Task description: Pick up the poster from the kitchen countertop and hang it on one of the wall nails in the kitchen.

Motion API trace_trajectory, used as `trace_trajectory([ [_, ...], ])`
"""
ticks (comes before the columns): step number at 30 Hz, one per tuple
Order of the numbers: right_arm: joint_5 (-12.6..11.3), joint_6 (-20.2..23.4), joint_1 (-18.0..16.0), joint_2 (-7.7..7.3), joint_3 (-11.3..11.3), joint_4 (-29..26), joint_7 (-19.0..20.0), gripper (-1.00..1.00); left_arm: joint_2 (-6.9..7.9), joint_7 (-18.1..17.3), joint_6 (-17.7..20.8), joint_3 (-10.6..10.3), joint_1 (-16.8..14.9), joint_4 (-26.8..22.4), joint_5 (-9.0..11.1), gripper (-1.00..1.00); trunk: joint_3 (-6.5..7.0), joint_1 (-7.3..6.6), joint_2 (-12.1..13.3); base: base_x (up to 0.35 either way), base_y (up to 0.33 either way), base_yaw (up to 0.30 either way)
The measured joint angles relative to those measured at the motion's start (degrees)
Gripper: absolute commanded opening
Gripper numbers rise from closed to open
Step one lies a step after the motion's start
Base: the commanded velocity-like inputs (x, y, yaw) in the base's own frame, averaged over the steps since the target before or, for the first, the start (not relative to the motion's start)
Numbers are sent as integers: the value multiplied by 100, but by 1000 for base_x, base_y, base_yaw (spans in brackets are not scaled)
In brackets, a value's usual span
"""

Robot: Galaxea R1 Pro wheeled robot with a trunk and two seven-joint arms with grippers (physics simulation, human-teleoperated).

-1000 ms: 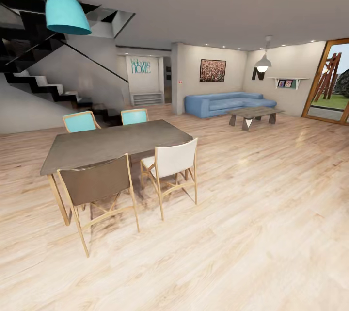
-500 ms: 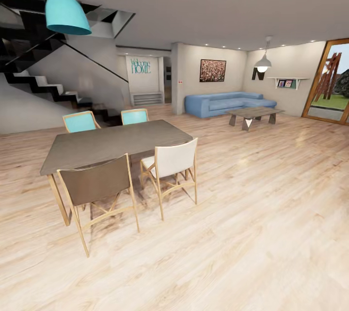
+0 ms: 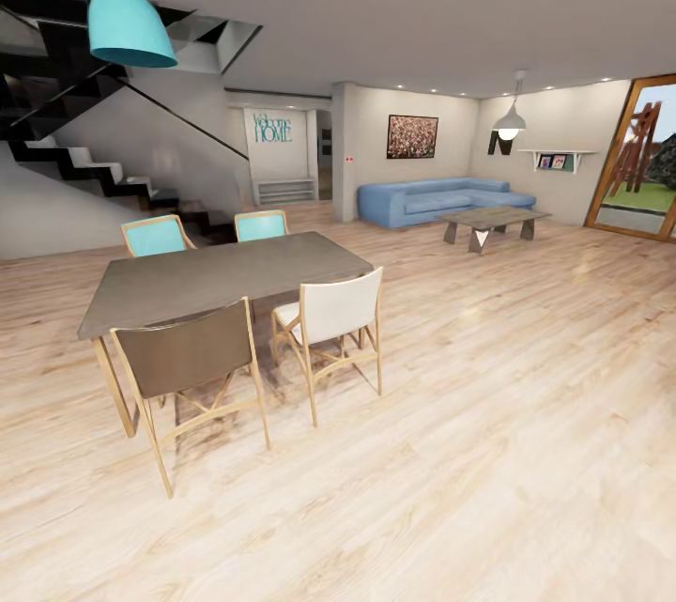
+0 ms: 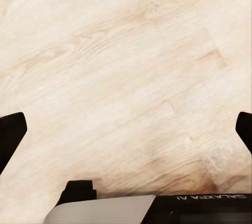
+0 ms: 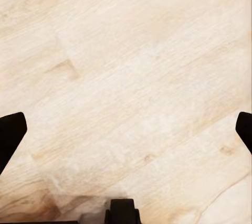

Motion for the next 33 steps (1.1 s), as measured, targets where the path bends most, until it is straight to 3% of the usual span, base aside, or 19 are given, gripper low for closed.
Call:
trace_trajectory([
  [11, 20, 5, 31, -2, 14, -20, 4, 100, 25, -7, -13, 11, 3, 171, 6, 100, 0, 0, 0, 0, 0, 0],
  [29, 23, -9, 31, 67, 26, -11, -18, 100, 41, -11, -12, 11, 3, 182, 7, 100, 0, 0, 0, 0, 0, 271],
  [33, 28, -5, 31, 62, 26, -2, -10, 100, 41, -10, -12, 11, 3, 182, 7, 100, 0, 0, 0, 0, 0, 65],
])
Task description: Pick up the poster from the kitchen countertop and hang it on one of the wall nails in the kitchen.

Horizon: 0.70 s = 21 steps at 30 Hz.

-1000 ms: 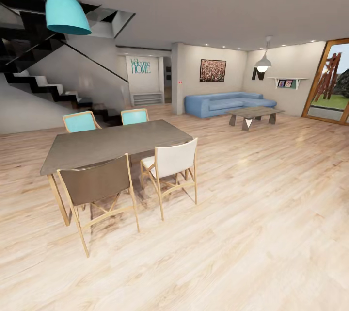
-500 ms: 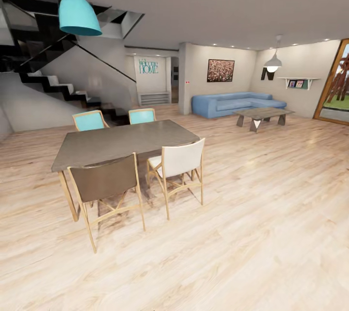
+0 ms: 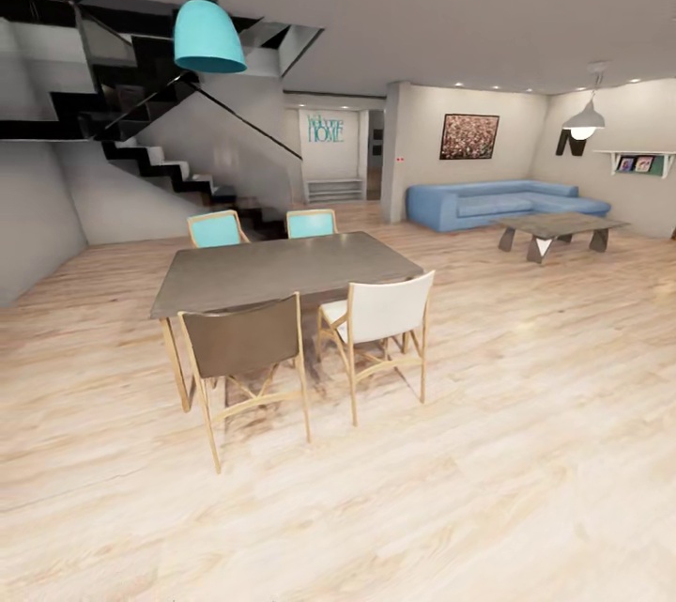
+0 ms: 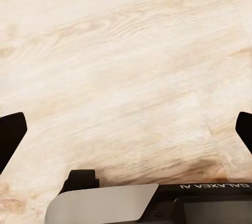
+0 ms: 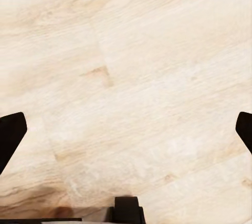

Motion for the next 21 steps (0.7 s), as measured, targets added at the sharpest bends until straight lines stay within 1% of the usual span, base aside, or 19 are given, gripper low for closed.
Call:
trace_trajectory([
  [6, -2, 30, 2, -3, 0, 80, 6, 100, 0, 0, 0, 0, -2, 2, 0, 100, 0, 0, 0, 0, 0, -248],
  [21, -23, 34, 2, -21, -29, 89, -2, 100, -1, -1, 0, -2, -2, 3, 0, 100, 0, 0, 0, 0, 0, -298],
])
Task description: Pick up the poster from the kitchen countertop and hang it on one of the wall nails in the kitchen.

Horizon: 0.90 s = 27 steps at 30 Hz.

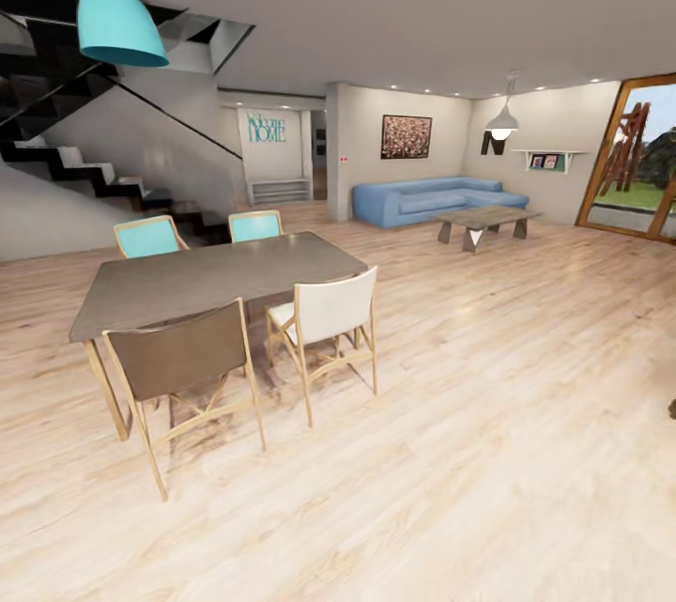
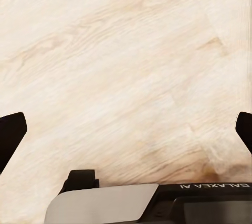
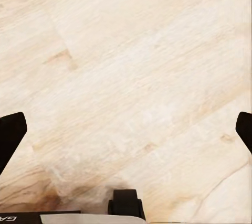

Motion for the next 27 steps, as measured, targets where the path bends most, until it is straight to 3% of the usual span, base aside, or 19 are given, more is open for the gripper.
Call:
trace_trajectory([
  [27, -17, -1, 0, -36, -20, 6, -8, 100, 0, 1, 8, -5, 0, 2, 0, 100, 8, 0, 0, 0, 0, -300],
])
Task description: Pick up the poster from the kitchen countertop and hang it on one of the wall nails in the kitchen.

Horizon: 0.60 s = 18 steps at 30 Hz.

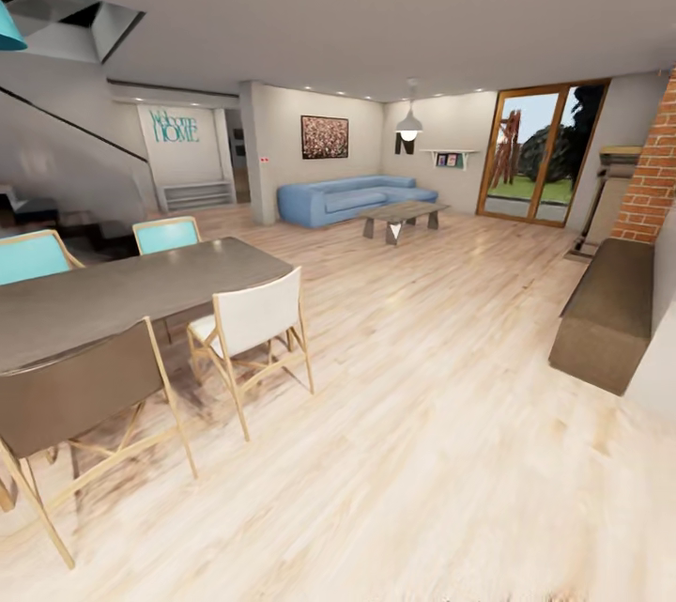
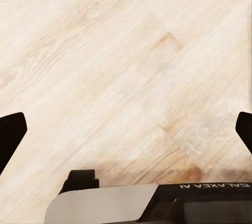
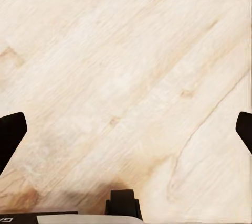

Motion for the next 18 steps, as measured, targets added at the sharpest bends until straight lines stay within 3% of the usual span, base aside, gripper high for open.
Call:
trace_trajectory([
  [10, -6, 20, -1, 0, 1, 1, 15, 100, -1, 0, 0, 0, 0, -1, 0, 100, 15, 0, 0, 0, 0, -202],
  [18, -8, 24, 0, 0, 5, 1, 15, 100, 0, -1, -6, 5, 0, -1, 0, 100, 34, 0, 0, 0, 0, -282],
])
